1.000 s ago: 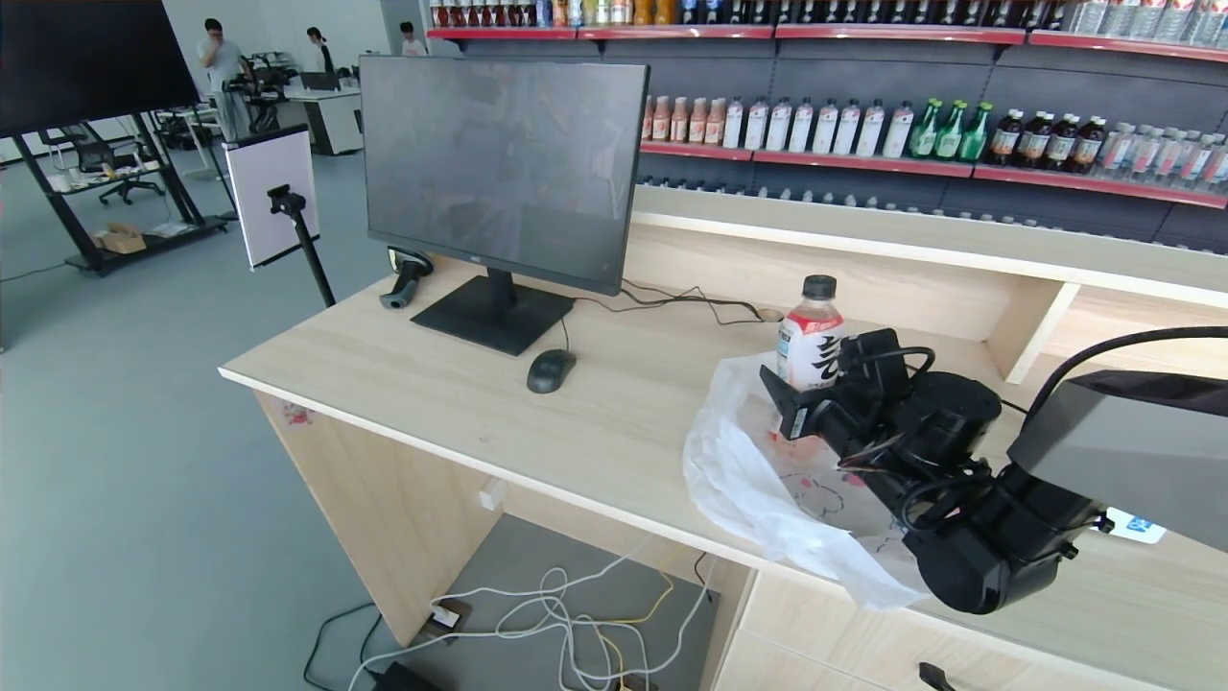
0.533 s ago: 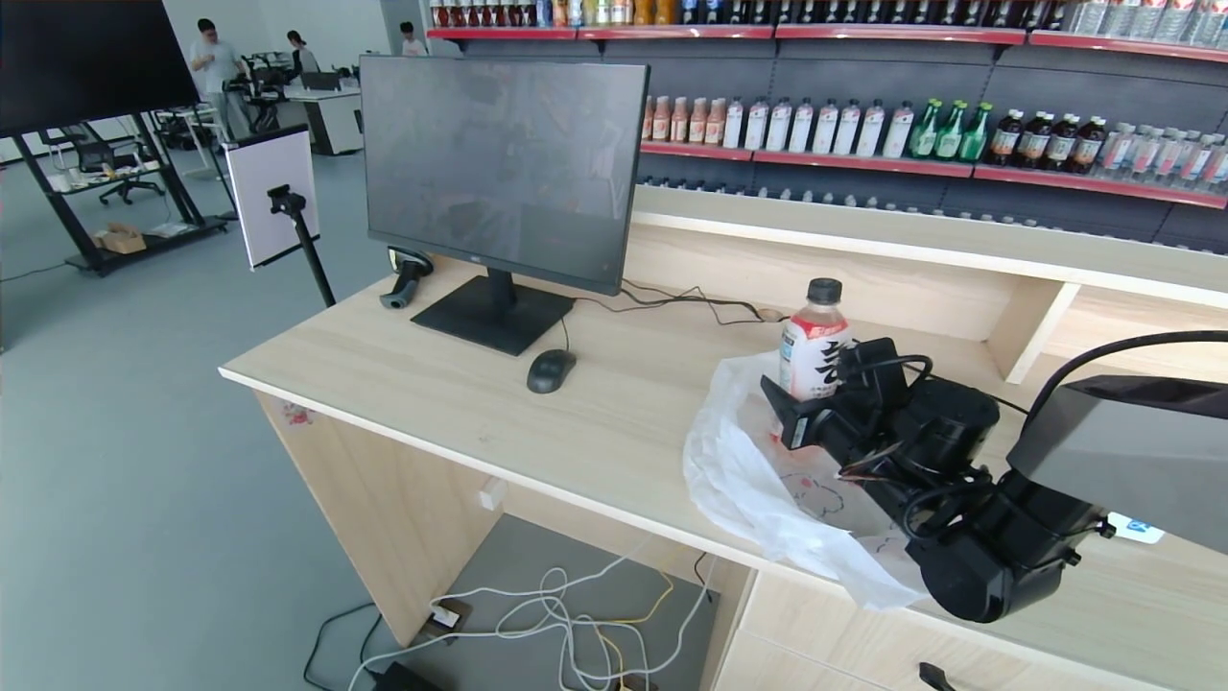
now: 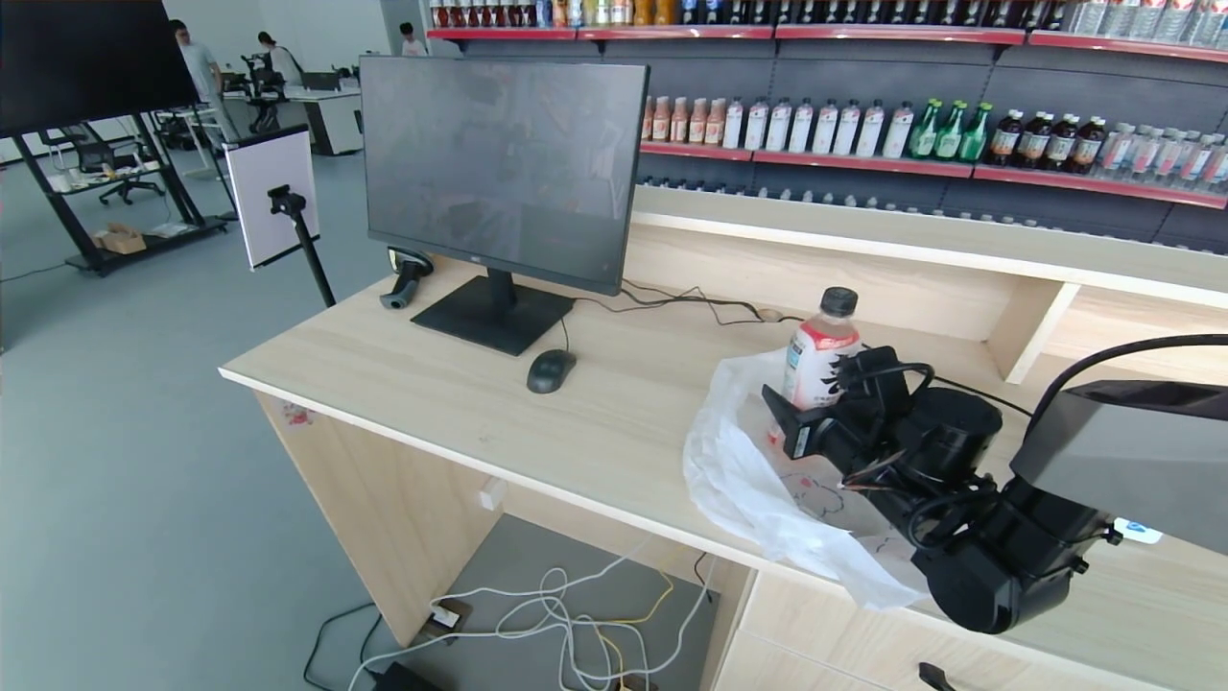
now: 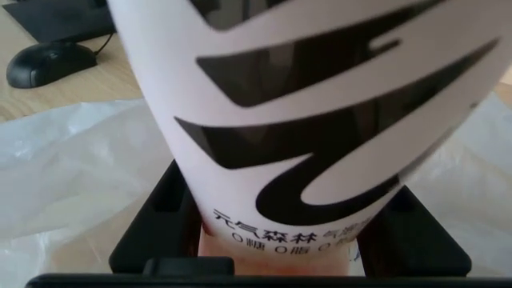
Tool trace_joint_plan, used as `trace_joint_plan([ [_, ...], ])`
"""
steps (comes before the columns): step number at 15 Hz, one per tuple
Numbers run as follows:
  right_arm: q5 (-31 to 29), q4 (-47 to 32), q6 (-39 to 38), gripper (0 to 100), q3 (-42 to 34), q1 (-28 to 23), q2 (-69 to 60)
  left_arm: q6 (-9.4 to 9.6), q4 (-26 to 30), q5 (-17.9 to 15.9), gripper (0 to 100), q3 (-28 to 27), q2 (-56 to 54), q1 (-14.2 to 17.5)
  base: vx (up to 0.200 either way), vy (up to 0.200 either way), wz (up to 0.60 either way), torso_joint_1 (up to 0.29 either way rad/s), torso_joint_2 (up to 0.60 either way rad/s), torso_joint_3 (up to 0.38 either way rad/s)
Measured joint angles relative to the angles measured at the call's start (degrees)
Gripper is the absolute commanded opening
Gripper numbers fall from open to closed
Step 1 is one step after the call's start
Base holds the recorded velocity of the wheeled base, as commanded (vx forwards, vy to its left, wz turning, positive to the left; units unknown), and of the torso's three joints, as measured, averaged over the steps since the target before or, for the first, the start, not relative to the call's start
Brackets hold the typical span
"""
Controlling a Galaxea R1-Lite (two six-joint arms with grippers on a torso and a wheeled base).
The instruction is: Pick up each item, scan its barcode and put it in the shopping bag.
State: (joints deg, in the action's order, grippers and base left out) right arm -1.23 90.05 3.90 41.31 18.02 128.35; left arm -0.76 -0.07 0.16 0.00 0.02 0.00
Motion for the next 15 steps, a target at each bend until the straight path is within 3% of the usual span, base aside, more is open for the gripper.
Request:
trace_joint_plan([
  [10, 0.00, 0.00, -1.11, 0, -1.41, -0.02, -0.13, -0.02, 0.02, 0.00, 100, 0.00, 0.00, 0.00, 0.000, 0.000, 0.00, 0.000, 0.00, 0.000],
  [11, -0.02, -0.04, -1.17, 100, -1.46, -0.02, -0.13, 0.00, 0.00, 0.00, 100, 0.00, 0.00, 0.00, 0.000, 0.000, 0.00, 0.000, 0.00, 0.000],
  [15, -0.02, -0.39, -1.26, 100, -1.49, 0.06, -0.05, -0.02, 0.00, 0.00, 100, 0.00, 0.00, -0.02, 0.000, 0.000, 0.00, 0.000, 0.00, 0.000],
])
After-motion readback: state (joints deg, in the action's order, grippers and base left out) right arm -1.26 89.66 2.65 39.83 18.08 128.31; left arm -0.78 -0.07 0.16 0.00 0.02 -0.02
